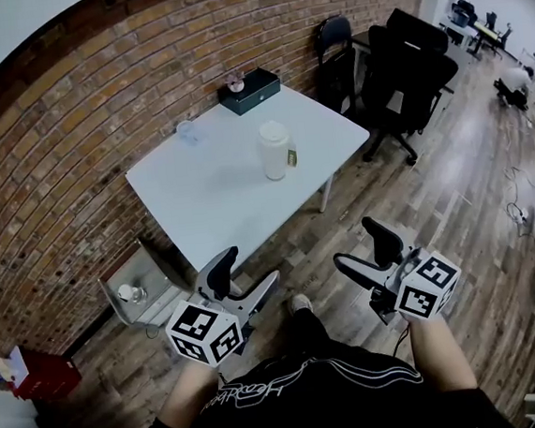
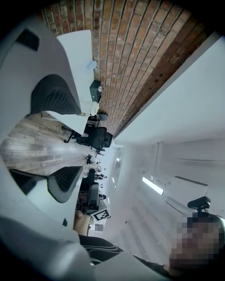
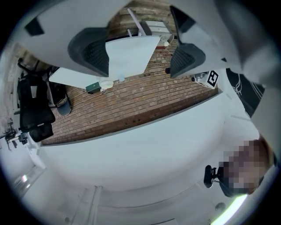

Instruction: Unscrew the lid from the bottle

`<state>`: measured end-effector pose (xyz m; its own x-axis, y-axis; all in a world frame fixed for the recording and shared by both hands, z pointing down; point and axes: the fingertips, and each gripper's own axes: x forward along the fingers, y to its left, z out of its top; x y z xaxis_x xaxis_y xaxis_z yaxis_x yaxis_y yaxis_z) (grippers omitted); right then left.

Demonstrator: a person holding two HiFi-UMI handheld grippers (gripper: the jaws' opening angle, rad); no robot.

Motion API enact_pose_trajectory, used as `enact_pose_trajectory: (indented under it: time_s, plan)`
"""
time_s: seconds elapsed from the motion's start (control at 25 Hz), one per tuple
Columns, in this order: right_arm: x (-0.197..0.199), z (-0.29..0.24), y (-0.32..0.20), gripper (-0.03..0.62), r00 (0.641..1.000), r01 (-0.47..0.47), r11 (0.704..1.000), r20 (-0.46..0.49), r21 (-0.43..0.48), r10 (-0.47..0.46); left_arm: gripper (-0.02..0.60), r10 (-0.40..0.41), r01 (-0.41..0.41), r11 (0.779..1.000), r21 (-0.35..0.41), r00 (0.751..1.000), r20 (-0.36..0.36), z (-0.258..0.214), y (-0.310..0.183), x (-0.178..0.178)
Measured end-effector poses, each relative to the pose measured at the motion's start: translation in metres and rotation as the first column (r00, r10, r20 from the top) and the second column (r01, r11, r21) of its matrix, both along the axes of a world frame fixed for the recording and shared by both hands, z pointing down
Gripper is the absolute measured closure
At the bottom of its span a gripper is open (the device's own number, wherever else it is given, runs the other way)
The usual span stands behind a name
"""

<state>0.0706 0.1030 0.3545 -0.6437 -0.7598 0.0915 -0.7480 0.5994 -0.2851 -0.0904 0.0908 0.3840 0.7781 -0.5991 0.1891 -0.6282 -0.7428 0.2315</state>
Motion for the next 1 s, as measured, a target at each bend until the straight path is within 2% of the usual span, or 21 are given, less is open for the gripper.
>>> enact_pose_trajectory:
  time_s: [0.2, 0.52, 0.72, 1.0]
  plan:
    - [0.018, 0.005, -0.073, 0.177, 0.999, 0.039, 0.999, 0.007, 0.0, -0.039, 0.202, -0.063, 0.063, 0.998, 0.018, 0.998, 0.018, 0.003, -0.068, 0.008]
    - [0.037, 0.023, -0.186, 0.175, 0.994, 0.114, 0.993, 0.011, -0.042, -0.113, 0.19, -0.071, 0.073, 0.996, -0.055, 0.997, 0.036, 0.03, -0.172, 0.05]
    - [0.043, 0.03, -0.23, 0.169, 0.988, 0.156, 0.986, -0.003, -0.051, -0.157, 0.17, -0.078, 0.083, 0.992, -0.091, 0.995, 0.058, 0.047, -0.215, 0.069]
    - [0.037, 0.04, -0.261, 0.161, 0.979, 0.195, 0.979, -0.054, -0.062, -0.199, 0.159, -0.097, 0.104, 0.988, -0.112, 0.994, 0.059, 0.07, -0.252, 0.073]
